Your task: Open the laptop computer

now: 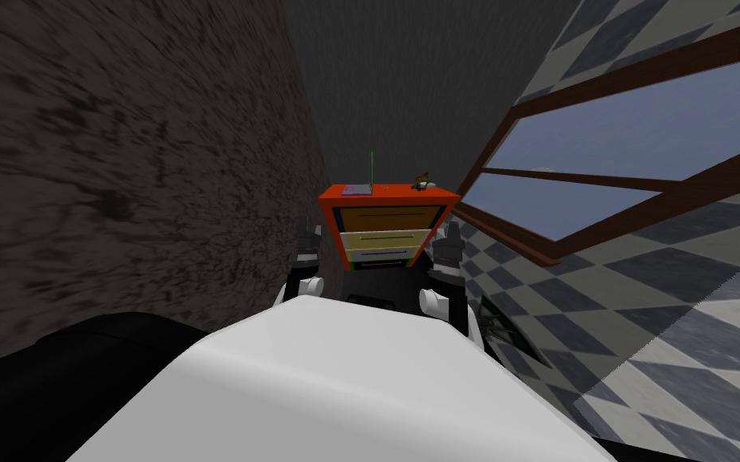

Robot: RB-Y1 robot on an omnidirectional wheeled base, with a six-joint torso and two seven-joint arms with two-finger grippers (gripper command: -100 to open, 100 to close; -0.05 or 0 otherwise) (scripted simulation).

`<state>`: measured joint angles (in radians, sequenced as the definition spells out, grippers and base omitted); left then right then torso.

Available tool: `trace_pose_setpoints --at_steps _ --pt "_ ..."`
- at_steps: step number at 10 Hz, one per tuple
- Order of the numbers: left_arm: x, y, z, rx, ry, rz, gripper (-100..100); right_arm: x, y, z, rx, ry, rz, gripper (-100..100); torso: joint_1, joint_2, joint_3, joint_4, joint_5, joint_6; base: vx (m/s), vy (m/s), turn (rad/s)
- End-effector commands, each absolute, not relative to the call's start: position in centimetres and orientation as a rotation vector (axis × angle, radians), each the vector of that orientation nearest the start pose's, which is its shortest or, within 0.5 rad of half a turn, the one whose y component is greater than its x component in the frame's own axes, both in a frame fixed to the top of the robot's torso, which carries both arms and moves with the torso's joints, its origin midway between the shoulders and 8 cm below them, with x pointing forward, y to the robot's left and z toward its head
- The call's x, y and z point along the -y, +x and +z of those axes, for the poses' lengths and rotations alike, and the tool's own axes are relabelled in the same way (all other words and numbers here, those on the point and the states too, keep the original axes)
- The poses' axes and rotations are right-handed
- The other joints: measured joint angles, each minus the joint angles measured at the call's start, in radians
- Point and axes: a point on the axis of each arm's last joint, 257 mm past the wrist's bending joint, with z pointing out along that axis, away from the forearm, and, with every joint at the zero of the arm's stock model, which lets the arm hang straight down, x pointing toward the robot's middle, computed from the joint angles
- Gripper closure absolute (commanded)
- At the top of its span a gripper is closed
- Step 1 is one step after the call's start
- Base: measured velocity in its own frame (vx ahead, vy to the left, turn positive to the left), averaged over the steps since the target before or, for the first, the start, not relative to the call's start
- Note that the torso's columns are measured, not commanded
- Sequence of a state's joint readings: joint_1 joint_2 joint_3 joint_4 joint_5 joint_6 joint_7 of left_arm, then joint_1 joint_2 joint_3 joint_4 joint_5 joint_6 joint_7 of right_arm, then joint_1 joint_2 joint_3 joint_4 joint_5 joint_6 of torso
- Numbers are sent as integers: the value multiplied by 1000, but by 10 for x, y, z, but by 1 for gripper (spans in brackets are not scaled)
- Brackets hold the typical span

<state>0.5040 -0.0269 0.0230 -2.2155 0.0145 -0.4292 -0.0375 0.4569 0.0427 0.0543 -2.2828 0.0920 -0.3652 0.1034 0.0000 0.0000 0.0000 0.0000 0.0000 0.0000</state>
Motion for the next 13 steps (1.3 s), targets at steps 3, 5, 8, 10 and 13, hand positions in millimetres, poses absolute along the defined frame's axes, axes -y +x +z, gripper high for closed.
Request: trace_pose_setpoints --at_steps 3,5,8,10,13 --pt "-298 364 -20 -682 -782 -1219 0 254 372 14 -723 668 1194 0 0 0 0 0 0 0 0 0 0" --pt "-298 364 -20 -682 -782 -1219 0 254 372 14 -723 668 1194 0 0 0 0 0 0 0 0 0 0" --pt "-298 364 -20 -682 -782 -1219 0 254 372 14 -723 668 1194 0 0 0 0 0 0 0 0 0 0" --pt "-295 365 -20 -715 -757 -1215 -100 254 372 14 -723 668 1194 0 0 0 0 0 0 0 5 -4 -2" --pt "-292 371 -16 -783 -706 -1201 -100 254 372 14 -723 668 1194 0 -1 -2 -1 0 0 0 32 -22 -6"
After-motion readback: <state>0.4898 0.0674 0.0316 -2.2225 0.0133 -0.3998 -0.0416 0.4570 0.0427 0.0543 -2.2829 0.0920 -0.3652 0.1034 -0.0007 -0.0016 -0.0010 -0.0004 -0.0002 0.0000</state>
